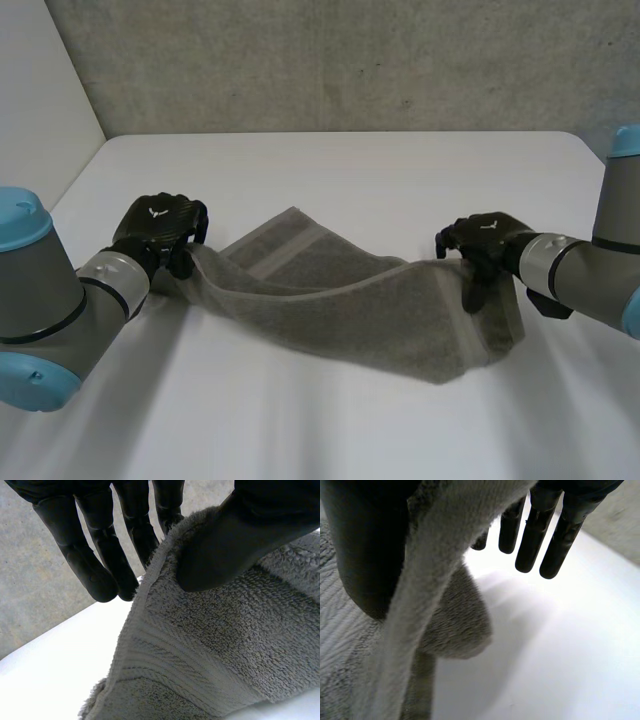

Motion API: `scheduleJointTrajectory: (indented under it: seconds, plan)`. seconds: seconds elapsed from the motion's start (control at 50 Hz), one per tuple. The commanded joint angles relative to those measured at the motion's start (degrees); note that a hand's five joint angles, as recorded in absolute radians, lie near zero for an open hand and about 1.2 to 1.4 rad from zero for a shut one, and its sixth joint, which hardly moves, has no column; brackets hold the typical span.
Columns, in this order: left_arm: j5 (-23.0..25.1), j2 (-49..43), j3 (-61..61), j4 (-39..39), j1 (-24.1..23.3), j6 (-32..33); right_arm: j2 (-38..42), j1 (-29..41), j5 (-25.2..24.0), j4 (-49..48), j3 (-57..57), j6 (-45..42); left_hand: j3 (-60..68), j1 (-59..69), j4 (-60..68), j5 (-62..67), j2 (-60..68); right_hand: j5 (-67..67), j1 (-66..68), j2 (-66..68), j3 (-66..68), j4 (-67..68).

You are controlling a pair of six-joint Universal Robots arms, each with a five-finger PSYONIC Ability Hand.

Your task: Fold the towel.

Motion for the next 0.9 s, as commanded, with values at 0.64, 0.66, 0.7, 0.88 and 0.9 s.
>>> scheduleJointTrajectory:
  seconds: [0.64,0.66,0.7,0.88,0.9]
  plan:
    - [0.1,0.8,-0.3,0.3,-0.1,0.1,-10.2,1.2,5.1,-6.1,10.4,-0.2,-8.6,-4.4,-7.4,-15.9,-7.0,53.9,52.5,51.6,52.1,52.0]
    - [0.1,1.0,-0.1,0.3,0.0,0.1,-10.2,1.4,4.7,-6.0,9.8,-0.2,-8.6,-4.4,-7.4,-15.9,-7.0,53.9,52.5,51.6,52.1,52.0]
    - [0.1,1.2,0.1,0.1,0.1,0.1,-10.4,1.4,4.4,-6.0,8.9,-0.2,-8.6,-4.4,-7.4,-15.9,-7.0,53.9,52.5,51.6,52.1,52.0]
    - [0.0,11.6,2.9,-0.8,0.8,0.3,-25.6,1.0,3.7,-6.5,1.6,0.5,-8.6,-4.4,-7.4,-15.9,-7.0,53.9,52.5,51.6,52.1,52.0]
    - [0.0,14.4,3.4,-0.8,0.9,0.3,-27.4,1.0,3.9,-6.3,-0.3,0.5,-8.6,-4.4,-7.4,-15.9,-7.0,53.9,52.5,51.6,52.1,52.0]
